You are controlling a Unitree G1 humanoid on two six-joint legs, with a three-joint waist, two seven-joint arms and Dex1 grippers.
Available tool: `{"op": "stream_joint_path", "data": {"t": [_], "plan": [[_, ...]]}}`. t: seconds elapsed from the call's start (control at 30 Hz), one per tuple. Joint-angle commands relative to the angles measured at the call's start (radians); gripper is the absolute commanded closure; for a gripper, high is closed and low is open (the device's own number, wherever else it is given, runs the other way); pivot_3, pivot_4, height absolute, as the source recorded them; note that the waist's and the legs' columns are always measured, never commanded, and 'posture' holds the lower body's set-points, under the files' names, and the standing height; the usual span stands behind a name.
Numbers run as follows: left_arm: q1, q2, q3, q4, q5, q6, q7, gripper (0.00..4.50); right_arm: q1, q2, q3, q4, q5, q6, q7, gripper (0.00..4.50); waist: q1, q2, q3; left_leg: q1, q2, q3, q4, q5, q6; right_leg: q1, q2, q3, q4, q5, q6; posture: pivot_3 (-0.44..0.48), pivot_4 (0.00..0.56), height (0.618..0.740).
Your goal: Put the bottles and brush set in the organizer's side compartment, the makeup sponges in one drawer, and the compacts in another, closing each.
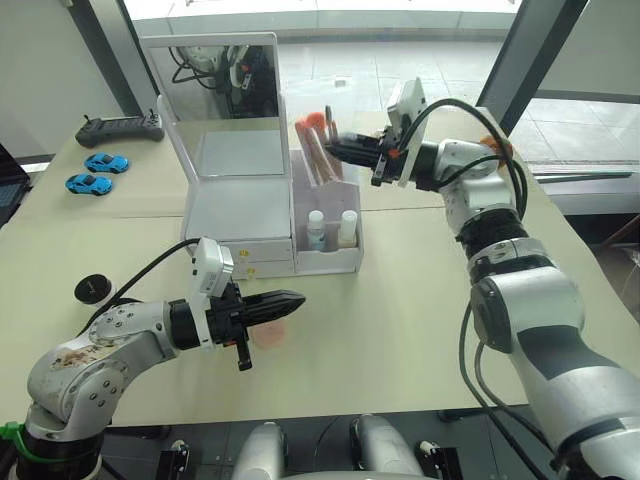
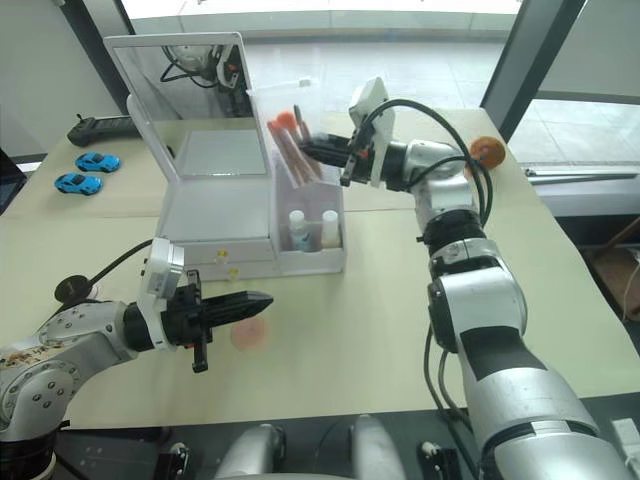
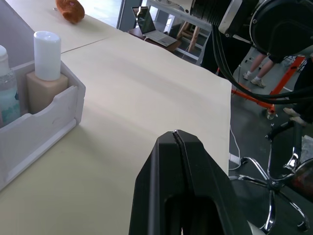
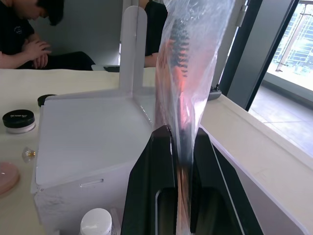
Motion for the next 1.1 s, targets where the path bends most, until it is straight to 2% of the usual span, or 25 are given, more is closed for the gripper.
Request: {"op": "stream_joint_path", "data": {"t": [0.03,0.23,0.37,0.67,0.7,0.77,0.87,0.9,1.03,1.1], "plan": [[-0.022,0.007,0.005,-0.021,-0.038,-0.003,0.014,4.5,-0.018,0.021,-0.024,0.044,-0.044,-0.09,-0.044,4.48,0.0,0.0,0.0,0.0,0.0,0.0,0.0,0.0,0.0,0.0,0.0,0.0,0.0,0.0,0.0,0.0,0.15,0.74],[-0.041,0.021,0.002,-0.004,-0.069,0.009,0.015,4.5,-0.004,0.041,-0.013,0.089,-0.138,-0.183,-0.105,4.48,-0.001,0.0,0.0,0.0,0.0,0.0,0.0,0.0,0.0,0.0,0.0,0.0,0.003,0.0,0.0,0.0,0.15,0.74],[-0.053,0.026,-0.004,0.001,-0.084,0.015,0.018,4.5,-0.003,0.048,-0.021,0.101,-0.176,-0.196,-0.122,3.34,-0.003,0.0,0.0,0.001,-0.001,0.0,0.0,0.0,0.0,0.0,0.0,0.0,0.004,0.0,0.0,0.0,0.15,0.74],[-0.059,0.031,-0.022,0.002,-0.101,0.023,0.016,4.5,-0.024,0.007,-0.12,0.066,-0.125,-0.201,-0.086,0.23,-0.004,0.0,0.0,0.001,-0.001,-0.001,0.001,0.0,0.0,0.0,0.0,0.0,0.005,0.0,0.0,0.0,0.15,0.74],[-0.061,0.031,-0.024,0.004,-0.102,0.022,0.015,4.5,-0.027,-0.006,-0.136,0.049,-0.112,-0.203,-0.076,0.04,-0.004,0.0,0.0,0.001,-0.001,-0.001,0.001,0.0,0.0,0.0,0.0,0.0,0.005,0.0,0.0,0.0,0.15,0.74],[-0.066,0.034,-0.025,0.01,-0.102,0.021,0.011,4.5,-0.026,-0.037,-0.161,-0.015,-0.079,-0.18,-0.039,0.04,-0.004,0.0,0.0,0.001,-0.001,-0.001,0.001,0.0,0.0,0.0,0.0,0.0,0.005,0.0,0.0,0.0,0.15,0.74],[-0.071,0.039,-0.026,0.02,-0.101,0.019,0.005,4.5,0.018,-0.071,-0.183,-0.219,-0.003,-0.022,0.0,0.04,-0.004,0.001,0.001,0.001,-0.001,-0.001,0.001,0.0,0.0,0.0,0.0,0.0,0.005,0.0,0.0,0.0,0.15,0.74],[-0.073,0.041,-0.027,0.023,-0.099,0.018,0.002,4.5,0.07,-0.085,-0.163,-0.363,0.005,0.083,-0.019,0.04,-0.003,0.001,0.0,0.001,-0.001,-0.001,0.001,0.0,0.0,0.0,0.0,0.0,0.005,0.0,0.0,0.0,0.15,0.74],[-0.095,0.041,-0.024,0.043,-0.075,-0.004,0.0,4.5,0.27,-0.1,-0.106,-0.912,-0.019,0.518,-0.276,0.04,0.002,0.001,0.0,0.001,-0.001,-0.003,0.001,0.0,0.0,0.0,0.0,-0.001,0.006,0.0,0.0,0.0,0.15,0.74],[-0.142,0.003,-0.002,0.082,-0.027,-0.05,0.073,4.5,0.317,-0.124,-0.079,-1.113,0.015,0.78,-0.343,0.04,0.004,0.002,0.0,0.0,-0.001,-0.002,0.001,0.0,0.0,-0.001,0.0,0.0,0.007,0.0,0.0,0.0,0.15,0.74]]}}
